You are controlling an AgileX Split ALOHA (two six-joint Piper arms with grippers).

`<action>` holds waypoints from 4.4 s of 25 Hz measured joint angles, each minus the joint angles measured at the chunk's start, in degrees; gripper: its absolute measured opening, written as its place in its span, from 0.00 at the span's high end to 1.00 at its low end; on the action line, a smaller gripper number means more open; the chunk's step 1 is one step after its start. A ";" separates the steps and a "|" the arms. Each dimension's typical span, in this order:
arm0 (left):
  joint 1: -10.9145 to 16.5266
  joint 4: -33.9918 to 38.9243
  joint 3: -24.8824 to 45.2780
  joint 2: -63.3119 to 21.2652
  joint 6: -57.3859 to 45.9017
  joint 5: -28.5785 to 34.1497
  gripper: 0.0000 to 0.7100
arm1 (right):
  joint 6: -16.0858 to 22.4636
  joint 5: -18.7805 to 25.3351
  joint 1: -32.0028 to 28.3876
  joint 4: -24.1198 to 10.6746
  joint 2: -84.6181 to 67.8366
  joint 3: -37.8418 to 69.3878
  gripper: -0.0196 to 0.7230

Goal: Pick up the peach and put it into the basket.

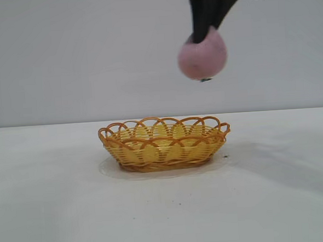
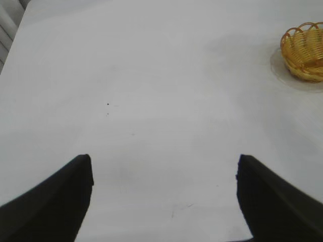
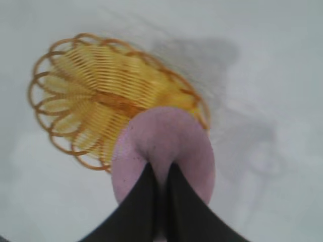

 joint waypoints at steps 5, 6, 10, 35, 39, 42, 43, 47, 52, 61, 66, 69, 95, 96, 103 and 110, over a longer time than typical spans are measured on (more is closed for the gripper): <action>0.00 0.00 0.00 0.00 0.00 0.00 0.27 | 0.00 -3.43 3.28 0.11 3.65 -0.12 0.97; 0.00 0.00 0.00 0.00 0.00 0.00 0.27 | -0.09 -4.03 3.65 0.18 4.41 -0.23 0.97; 0.00 0.00 0.00 0.00 0.00 0.00 0.27 | -0.09 -4.99 3.76 0.95 7.29 -0.34 0.97; 0.00 0.00 0.00 0.00 0.00 0.00 0.27 | -0.11 -6.98 3.76 0.02 11.75 -0.42 0.44; 0.00 0.00 0.00 0.00 0.00 0.00 0.27 | -0.11 -6.98 3.52 -3.67 10.26 -0.42 0.44; 0.00 0.00 0.00 0.00 0.00 0.00 0.27 | -0.11 -6.98 1.86 -4.02 8.87 -1.21 0.40; 0.00 0.00 0.00 0.00 0.00 0.00 0.27 | 0.03 -6.98 1.01 -4.02 8.42 -1.59 0.40; 0.00 0.00 0.00 0.00 0.00 0.00 0.27 | 0.13 -5.56 -4.40 -4.14 7.17 -1.71 0.40; 0.00 0.00 0.00 0.00 0.00 0.00 0.27 | 0.24 -2.24 -12.62 -4.85 7.09 -2.09 0.40; 0.00 0.00 0.00 0.00 0.00 0.00 0.27 | 0.24 -0.50 -24.91 -6.43 6.75 -2.18 0.40; 0.00 0.00 0.00 0.00 0.00 0.00 0.27 | 0.37 0.64 -29.93 -6.46 5.67 -2.18 0.40; 0.00 0.00 0.00 0.00 0.00 0.00 0.27 | 0.37 0.75 -31.70 -6.46 2.67 -2.18 0.40; 0.00 0.00 0.00 0.00 0.00 0.00 0.27 | 0.50 1.82 -32.43 -3.63 -62.07 43.49 0.40; 0.00 0.00 0.00 0.00 0.00 0.00 0.27 | 0.59 1.40 -32.43 -3.63 -65.43 45.62 0.40; 0.00 0.00 0.00 0.00 0.00 0.00 0.27 | 0.63 0.81 -32.43 -3.02 -86.85 60.65 0.40; 0.00 0.00 0.00 0.00 0.00 0.00 0.27 | 0.72 -1.73 -32.43 -0.91 -104.08 69.21 0.40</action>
